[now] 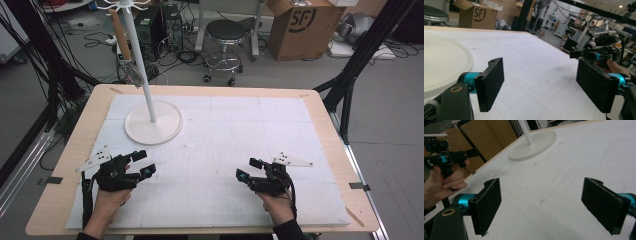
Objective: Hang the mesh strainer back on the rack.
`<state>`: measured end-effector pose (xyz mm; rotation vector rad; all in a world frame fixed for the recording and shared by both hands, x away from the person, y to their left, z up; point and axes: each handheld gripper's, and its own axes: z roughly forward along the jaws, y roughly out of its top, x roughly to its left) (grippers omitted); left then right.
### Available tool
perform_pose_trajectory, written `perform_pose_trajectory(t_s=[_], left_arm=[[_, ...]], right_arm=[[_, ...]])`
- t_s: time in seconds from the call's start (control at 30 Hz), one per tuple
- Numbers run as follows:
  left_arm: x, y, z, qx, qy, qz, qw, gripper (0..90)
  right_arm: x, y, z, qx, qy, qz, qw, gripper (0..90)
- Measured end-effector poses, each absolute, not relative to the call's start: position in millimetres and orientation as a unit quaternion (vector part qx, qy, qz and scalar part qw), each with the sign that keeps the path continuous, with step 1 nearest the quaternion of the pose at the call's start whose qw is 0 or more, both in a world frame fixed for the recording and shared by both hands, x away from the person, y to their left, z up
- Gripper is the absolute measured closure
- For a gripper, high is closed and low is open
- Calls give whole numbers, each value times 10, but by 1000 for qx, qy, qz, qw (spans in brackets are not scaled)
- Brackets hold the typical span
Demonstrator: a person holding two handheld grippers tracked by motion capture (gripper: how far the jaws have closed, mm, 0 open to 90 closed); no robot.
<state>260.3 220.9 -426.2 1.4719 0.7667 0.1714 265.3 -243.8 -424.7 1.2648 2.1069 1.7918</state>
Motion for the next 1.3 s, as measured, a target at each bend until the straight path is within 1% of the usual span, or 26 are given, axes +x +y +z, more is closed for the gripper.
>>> perform_pose_trajectory(t_s=[0.13, 0.27, 0.5, 0.8, 1.3], left_arm=[[2537, 2201, -4307, 663, 346, 78, 659, 231], [2508, 2213, -4303, 663, 350, 81, 657, 231], [2525, 2205, -4334, 668, 350, 73, 653, 232], [2555, 2235, -4392, 669, 356, 69, 649, 232], [2558, 2229, -4396, 665, 359, 61, 652, 230]], right_arm=[[2654, -2432, -4251, 416, 692, 587, 51, 154], [2640, -2426, -4244, 412, 695, 586, 57, 153], [2624, -2425, -4236, 412, 694, 587, 63, 154], [2634, -2394, -4251, 412, 698, 583, 56, 154], [2639, -2413, -4252, 414, 696, 584, 56, 154]])
